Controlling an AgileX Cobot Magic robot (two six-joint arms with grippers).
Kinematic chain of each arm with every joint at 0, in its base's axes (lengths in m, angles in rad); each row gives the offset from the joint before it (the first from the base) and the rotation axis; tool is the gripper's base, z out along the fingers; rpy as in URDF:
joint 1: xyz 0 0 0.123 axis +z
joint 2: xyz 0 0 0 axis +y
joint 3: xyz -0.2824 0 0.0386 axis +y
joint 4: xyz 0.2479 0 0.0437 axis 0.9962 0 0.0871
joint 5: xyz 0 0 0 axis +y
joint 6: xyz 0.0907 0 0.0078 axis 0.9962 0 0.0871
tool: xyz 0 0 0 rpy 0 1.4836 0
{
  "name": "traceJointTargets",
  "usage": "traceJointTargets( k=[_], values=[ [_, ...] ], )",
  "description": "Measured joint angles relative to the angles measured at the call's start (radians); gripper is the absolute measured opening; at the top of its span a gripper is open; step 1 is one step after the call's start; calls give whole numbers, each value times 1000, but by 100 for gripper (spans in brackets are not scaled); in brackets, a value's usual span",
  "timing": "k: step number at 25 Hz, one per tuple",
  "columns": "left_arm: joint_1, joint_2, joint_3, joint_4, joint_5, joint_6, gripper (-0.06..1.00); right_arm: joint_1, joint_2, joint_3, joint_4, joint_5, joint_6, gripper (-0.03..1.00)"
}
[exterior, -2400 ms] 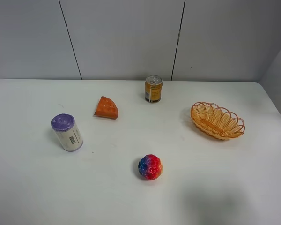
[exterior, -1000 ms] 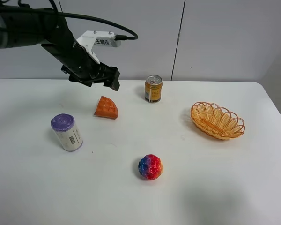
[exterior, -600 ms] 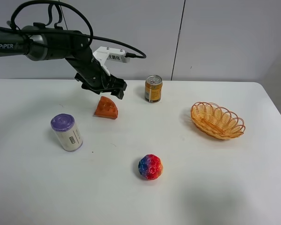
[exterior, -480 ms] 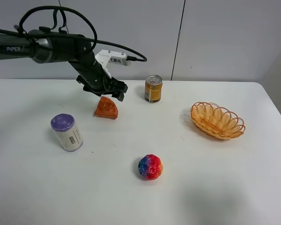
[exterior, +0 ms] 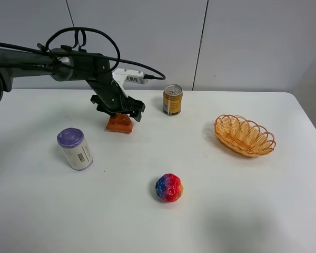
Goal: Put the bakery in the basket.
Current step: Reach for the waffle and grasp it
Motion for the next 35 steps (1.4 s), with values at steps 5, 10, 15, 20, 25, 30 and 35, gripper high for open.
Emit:
traceJointTargets(
  k=[5, 10, 15, 20, 25, 30, 35],
  values=[
    [22, 11, -6, 32, -9, -12, 82, 0, 0, 0, 0, 0, 0, 99],
    [26, 12, -6, 33, -13, -25, 82, 0, 0, 0, 0, 0, 0, 99],
    [26, 8, -6, 22, -7, -28, 82, 0, 0, 0, 0, 0, 0, 99],
    [20, -31, -6, 5, 7, -29, 82, 0, 0, 0, 0, 0, 0, 99],
    [20, -73, -6, 2, -1, -31, 82, 0, 0, 0, 0, 0, 0, 99],
    [31, -73, -6, 19, -2, -36, 82, 0, 0, 0, 0, 0, 0, 99],
    [42, -49, -6, 32, -5, -44, 82, 0, 0, 0, 0, 0, 0, 99]
  ],
)
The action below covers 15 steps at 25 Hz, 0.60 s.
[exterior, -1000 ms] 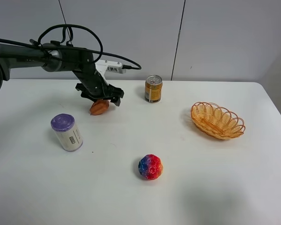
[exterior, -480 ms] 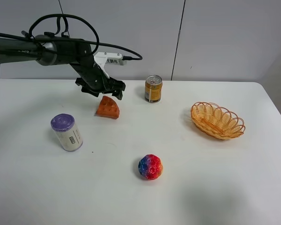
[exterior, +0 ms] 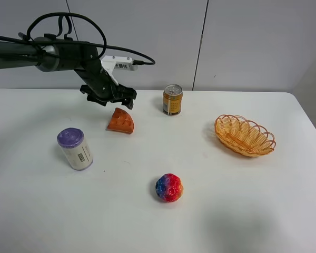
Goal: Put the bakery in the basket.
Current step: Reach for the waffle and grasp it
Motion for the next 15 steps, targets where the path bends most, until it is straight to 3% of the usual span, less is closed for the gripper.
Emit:
traceJointTargets(
  k=[15],
  values=[
    [-4, 81, -1, -47, -10, -7, 82, 0, 0, 0, 0, 0, 0, 99]
  ],
)
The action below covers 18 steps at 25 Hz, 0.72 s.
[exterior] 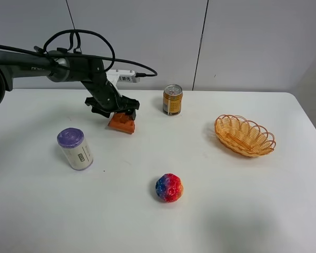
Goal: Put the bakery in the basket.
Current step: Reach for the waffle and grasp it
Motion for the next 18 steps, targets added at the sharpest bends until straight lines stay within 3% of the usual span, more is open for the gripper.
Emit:
traceJointTargets(
  k=[13, 15, 18],
  values=[
    [-34, 32, -1, -29, 10, -3, 80, 0, 0, 0, 0, 0, 0, 99],
    [-34, 32, -1, -41, 10, -13, 71, 0, 0, 0, 0, 0, 0, 99],
    [-35, 35, -1, -66, 13, -35, 46, 0, 0, 0, 0, 0, 0, 99]
  ],
)
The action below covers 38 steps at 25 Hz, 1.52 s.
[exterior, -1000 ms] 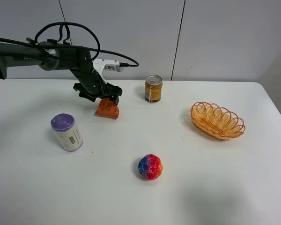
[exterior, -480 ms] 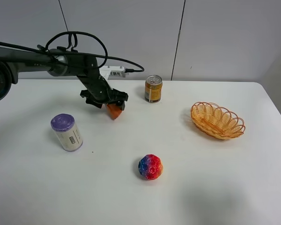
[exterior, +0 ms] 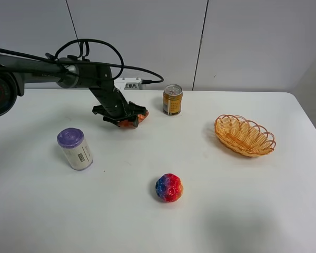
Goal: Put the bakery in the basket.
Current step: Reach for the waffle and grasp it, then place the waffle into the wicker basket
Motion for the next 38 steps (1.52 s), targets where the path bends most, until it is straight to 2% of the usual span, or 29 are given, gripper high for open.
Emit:
traceJointTargets(
  k=[1, 7, 10, 18, 21, 24, 31, 34, 38],
  values=[
    [0, 0, 0, -7, 1, -5, 42, 0, 0, 0, 0, 0, 0, 99],
    [-1, -4, 0, -8, 1, -11, 42, 0, 0, 0, 0, 0, 0, 99],
    [-1, -36, 1, 16, 4, -11, 42, 0, 0, 0, 0, 0, 0, 99],
    [-14, -307, 1, 65, 22, -6, 42, 0, 0, 0, 0, 0, 0, 99],
    [-71, -388, 1, 51, 23, 51, 42, 0, 0, 0, 0, 0, 0, 99],
    [-156, -413, -15, -1, 28, 117, 42, 0, 0, 0, 0, 0, 0, 99],
    [-356, -319, -139, -57, 36, 177, 42, 0, 0, 0, 0, 0, 0, 99],
    [-406, -236, -196, -63, 36, 180, 42, 0, 0, 0, 0, 0, 0, 99],
    [-435, -116, -273, -73, 41, 182, 42, 0, 0, 0, 0, 0, 0, 99]
  ],
)
